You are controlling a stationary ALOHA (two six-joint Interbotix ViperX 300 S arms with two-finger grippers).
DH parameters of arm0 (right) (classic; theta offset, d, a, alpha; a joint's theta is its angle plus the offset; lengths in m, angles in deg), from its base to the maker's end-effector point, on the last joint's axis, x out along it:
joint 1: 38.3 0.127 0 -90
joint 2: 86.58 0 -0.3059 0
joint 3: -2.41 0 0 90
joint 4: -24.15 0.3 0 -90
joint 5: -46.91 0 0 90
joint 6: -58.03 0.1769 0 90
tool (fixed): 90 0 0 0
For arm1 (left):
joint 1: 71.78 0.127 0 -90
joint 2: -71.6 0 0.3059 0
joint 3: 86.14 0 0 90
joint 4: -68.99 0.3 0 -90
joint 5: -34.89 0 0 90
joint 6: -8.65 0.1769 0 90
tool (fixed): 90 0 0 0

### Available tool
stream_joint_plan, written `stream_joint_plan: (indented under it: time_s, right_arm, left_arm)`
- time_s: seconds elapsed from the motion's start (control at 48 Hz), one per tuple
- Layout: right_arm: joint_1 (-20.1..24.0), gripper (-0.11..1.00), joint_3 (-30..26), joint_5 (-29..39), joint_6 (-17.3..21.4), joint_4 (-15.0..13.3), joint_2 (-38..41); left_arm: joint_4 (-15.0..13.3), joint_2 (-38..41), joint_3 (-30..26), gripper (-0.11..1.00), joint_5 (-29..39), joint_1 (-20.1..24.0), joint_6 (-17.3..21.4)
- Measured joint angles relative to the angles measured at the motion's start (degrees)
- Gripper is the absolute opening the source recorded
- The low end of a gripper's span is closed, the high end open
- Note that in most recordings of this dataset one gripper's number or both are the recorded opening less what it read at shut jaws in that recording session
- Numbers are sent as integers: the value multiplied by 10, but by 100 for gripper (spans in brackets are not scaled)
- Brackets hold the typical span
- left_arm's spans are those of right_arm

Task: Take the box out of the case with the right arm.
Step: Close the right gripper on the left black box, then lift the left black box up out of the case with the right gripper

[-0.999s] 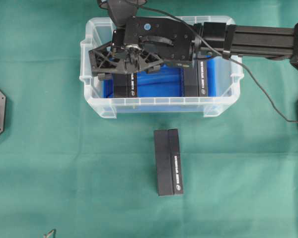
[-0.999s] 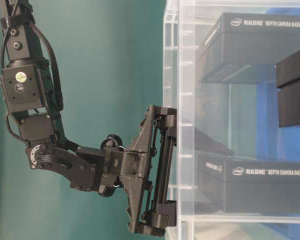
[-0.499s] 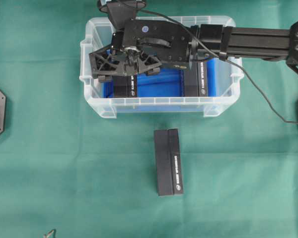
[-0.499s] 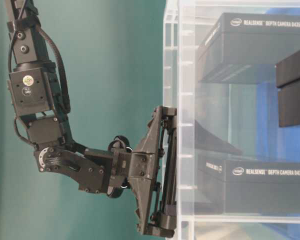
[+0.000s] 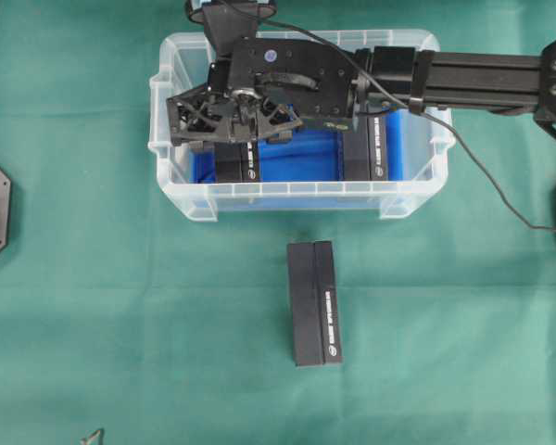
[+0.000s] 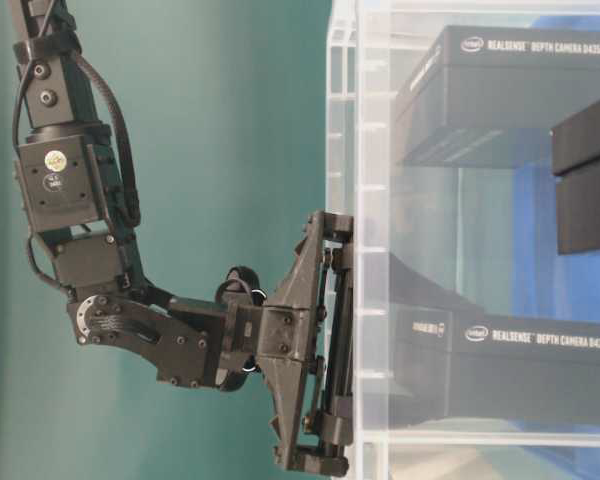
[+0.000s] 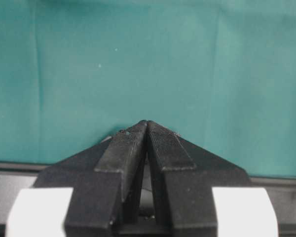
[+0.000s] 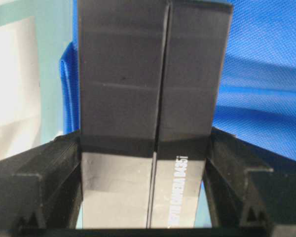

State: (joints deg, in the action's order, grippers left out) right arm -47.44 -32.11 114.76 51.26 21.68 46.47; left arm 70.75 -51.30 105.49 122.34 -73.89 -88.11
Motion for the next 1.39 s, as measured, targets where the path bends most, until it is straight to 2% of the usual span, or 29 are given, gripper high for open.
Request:
stream_joint_plan:
  time_s: [0.291, 0.624, 0.853, 1.165, 1.394]
  right_arm:
    - [0, 68, 0, 3, 3, -2, 0]
    - [2, 68, -31, 76, 22, -3, -6]
    - [8, 68, -101, 143, 23, -6, -24]
    - [20, 68, -226, 265, 25, -25, -24]
    - [33, 68, -297, 326, 33, -42, -24]
  left_arm:
    - [0, 0, 0, 0, 0, -1, 0]
    - [0, 0, 0, 0, 0, 0, 0]
    - [1, 0, 0, 0, 0, 0, 0]
    - [1, -3, 0, 0, 0, 0, 0]
    - [0, -3, 0, 0, 0, 0, 0]
